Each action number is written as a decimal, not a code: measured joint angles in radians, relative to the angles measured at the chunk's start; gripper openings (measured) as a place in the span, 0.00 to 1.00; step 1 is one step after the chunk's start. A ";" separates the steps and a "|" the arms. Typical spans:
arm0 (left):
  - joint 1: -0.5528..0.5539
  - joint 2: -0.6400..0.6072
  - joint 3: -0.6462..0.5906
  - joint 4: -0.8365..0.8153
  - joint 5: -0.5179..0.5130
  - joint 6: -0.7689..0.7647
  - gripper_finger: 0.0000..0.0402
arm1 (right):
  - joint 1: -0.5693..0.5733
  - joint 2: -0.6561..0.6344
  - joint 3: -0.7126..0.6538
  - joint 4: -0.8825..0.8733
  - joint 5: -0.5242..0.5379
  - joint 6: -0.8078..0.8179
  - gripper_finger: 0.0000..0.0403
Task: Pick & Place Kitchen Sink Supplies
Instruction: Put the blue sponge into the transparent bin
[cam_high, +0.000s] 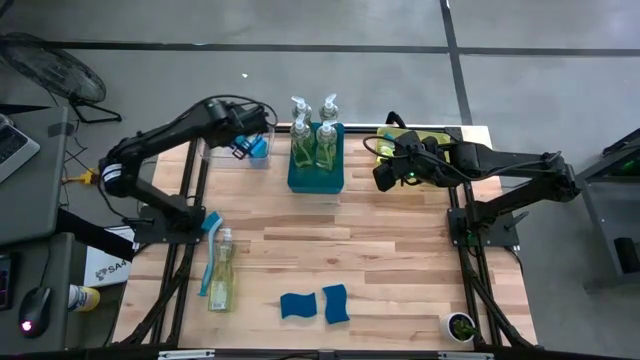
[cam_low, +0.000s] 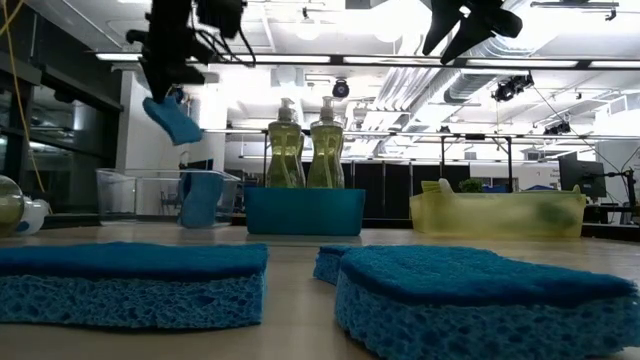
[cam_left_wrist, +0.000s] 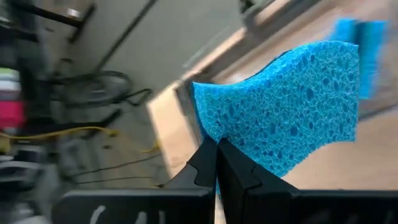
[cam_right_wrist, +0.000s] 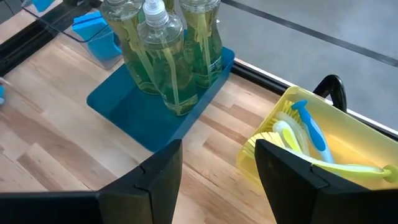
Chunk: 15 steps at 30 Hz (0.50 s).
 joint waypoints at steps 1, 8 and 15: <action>0.009 0.015 0.000 0.001 -0.021 0.022 0.00 | 0.000 0.000 0.000 0.000 0.000 0.006 0.48; 0.057 0.104 0.000 0.059 -0.122 0.158 0.00 | 0.000 0.000 0.000 -0.001 0.001 0.008 0.48; 0.085 0.188 0.000 0.107 -0.184 0.217 0.00 | 0.000 0.000 0.000 -0.001 0.002 0.007 0.48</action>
